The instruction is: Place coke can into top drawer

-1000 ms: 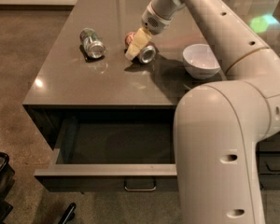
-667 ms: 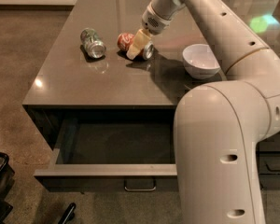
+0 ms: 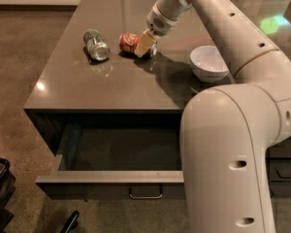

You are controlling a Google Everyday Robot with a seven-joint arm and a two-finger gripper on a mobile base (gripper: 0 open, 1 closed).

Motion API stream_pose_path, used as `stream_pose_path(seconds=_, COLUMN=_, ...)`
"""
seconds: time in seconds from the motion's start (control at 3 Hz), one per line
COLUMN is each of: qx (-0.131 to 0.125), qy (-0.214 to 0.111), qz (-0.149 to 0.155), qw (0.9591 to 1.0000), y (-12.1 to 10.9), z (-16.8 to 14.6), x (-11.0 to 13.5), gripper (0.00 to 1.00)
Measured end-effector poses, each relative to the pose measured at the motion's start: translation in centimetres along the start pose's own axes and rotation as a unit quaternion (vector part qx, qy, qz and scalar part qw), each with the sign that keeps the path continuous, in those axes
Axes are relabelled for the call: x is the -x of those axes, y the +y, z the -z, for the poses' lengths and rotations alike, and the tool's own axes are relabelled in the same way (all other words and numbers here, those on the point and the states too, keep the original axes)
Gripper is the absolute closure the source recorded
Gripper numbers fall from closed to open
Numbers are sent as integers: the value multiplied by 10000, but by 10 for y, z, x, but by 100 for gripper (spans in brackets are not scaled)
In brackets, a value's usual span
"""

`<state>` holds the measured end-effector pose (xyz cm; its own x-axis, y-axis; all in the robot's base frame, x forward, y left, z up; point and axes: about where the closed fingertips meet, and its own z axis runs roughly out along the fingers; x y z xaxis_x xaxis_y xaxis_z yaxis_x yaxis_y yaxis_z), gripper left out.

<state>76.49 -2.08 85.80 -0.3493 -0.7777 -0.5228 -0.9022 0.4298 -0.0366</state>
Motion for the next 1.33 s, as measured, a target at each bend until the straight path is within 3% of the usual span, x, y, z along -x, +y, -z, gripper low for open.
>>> stream_pose_path(seconds=0.33, qx=37, qy=-31, qz=17, qw=10000, y=1, z=-2, x=1, gripper=89)
stream_pose_path(seconds=0.67, qx=322, qy=-371, qz=312, qw=9983, y=12, z=25, x=6, gripper=100)
stream_pose_path(seconds=1.0, qx=540, qy=-521, qz=379, qw=9965, y=30, z=68, x=-6, gripper=100)
stream_pose_path(seconds=1.33, qx=769, qy=-522, qz=86, qw=9956, y=49, z=88, x=-30, gripper=100)
